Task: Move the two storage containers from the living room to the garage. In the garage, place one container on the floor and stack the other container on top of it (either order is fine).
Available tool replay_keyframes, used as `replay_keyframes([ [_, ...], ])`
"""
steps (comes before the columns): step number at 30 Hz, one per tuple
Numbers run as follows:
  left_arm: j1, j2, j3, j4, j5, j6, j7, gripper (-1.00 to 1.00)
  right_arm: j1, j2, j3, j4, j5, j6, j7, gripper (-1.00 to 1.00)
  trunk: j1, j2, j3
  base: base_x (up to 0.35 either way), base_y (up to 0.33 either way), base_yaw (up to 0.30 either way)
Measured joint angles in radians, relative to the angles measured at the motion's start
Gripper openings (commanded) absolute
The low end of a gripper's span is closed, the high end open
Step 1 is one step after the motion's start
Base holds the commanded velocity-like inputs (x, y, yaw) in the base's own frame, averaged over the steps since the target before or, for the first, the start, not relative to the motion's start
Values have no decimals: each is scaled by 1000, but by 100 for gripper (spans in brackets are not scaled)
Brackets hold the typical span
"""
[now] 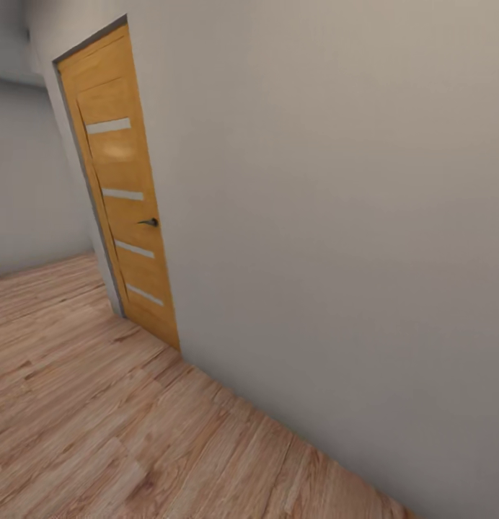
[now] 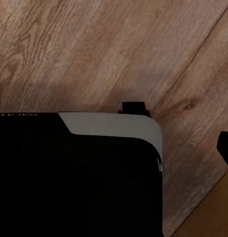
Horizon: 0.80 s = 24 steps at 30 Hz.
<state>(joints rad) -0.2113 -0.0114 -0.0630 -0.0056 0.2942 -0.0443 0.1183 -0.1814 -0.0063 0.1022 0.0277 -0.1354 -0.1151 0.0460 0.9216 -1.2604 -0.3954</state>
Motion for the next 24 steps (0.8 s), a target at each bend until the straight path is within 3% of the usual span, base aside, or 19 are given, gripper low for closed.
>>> replay_keyframes([
  [24,0,0,0,0,0,0,0,100,0,-7,1,0,0,0,-3,100,0,0,0,0,0,300],
])
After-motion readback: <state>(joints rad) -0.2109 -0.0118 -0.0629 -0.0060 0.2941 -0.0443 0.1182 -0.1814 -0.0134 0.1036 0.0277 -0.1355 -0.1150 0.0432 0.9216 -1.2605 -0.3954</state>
